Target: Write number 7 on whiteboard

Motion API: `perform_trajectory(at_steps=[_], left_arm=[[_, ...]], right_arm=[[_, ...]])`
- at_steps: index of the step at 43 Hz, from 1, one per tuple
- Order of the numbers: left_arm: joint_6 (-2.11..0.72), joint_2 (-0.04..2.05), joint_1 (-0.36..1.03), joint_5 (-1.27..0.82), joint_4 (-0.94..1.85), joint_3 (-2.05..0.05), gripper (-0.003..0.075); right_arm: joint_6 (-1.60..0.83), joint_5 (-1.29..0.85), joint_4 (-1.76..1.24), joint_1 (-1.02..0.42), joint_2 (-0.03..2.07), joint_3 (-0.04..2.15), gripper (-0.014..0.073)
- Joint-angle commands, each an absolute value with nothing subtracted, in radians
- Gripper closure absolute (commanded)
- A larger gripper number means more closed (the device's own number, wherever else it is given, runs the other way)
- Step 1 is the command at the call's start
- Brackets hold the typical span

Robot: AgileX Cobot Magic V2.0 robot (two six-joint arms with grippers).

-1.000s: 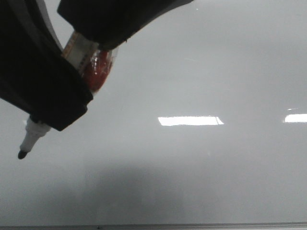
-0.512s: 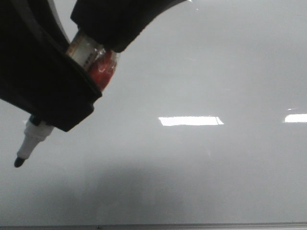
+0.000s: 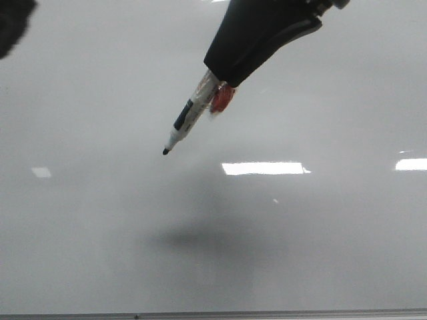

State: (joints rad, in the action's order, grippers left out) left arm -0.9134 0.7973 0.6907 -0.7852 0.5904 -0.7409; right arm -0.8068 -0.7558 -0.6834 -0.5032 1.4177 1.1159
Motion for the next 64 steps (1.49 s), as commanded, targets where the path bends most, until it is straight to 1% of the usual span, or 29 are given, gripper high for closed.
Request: perform_trajectory(at_steps=[1, 2, 8, 15, 25, 38, 44, 53, 58, 64], left_arm=[[-0.906, 0.650, 0.696, -0.710, 0.634, -0.697, 0.0715], [-0.893, 0.621, 0.696, -0.702, 0.637, -0.677, 0.0741], [-0.814, 0.439, 0.696, -0.664, 0.645, -0.605, 0.0741], [-0.801, 0.342, 0.696, -0.654, 0.643, -0.587, 0.0741], [-0.801, 0.335, 0.696, -0.654, 0.643, -0.587, 0.0741], [-0.801, 0.335, 0.696, -0.654, 0.643, -0.587, 0.0741], [-0.801, 0.335, 0.696, -0.654, 0.643, -0.587, 0.0741], [-0.801, 0.335, 0.696, -0.654, 0.643, -0.587, 0.0741], [-0.801, 0.335, 0.696, -0.653, 0.643, -0.587, 0.0741], [-0.801, 0.335, 0.696, -0.653, 0.643, -0.587, 0.0741]], right_arm=[[-0.807, -0.616, -0.804, -0.492, 1.377, 1.110, 0.0655], [-0.807, -0.602, -0.822, -0.492, 1.377, 1.104, 0.0655], [-0.847, -0.537, -0.880, -0.509, 1.377, 1.104, 0.0655], [-0.917, -0.429, -0.908, -0.557, 1.437, 1.167, 0.0655], [-0.917, -0.404, -0.912, -0.558, 1.588, 1.300, 0.0655], [-0.917, -0.350, -0.908, -0.536, 1.608, 1.307, 0.0655], [-0.917, -0.342, -0.908, -0.480, 1.564, 1.252, 0.0655], [-0.930, -0.320, -0.903, -0.355, 1.449, 1.122, 0.0655], [-0.956, -0.340, -0.903, -0.344, 1.427, 1.086, 0.0655], [-0.957, -0.357, -0.903, -0.384, 1.446, 1.040, 0.0655]])
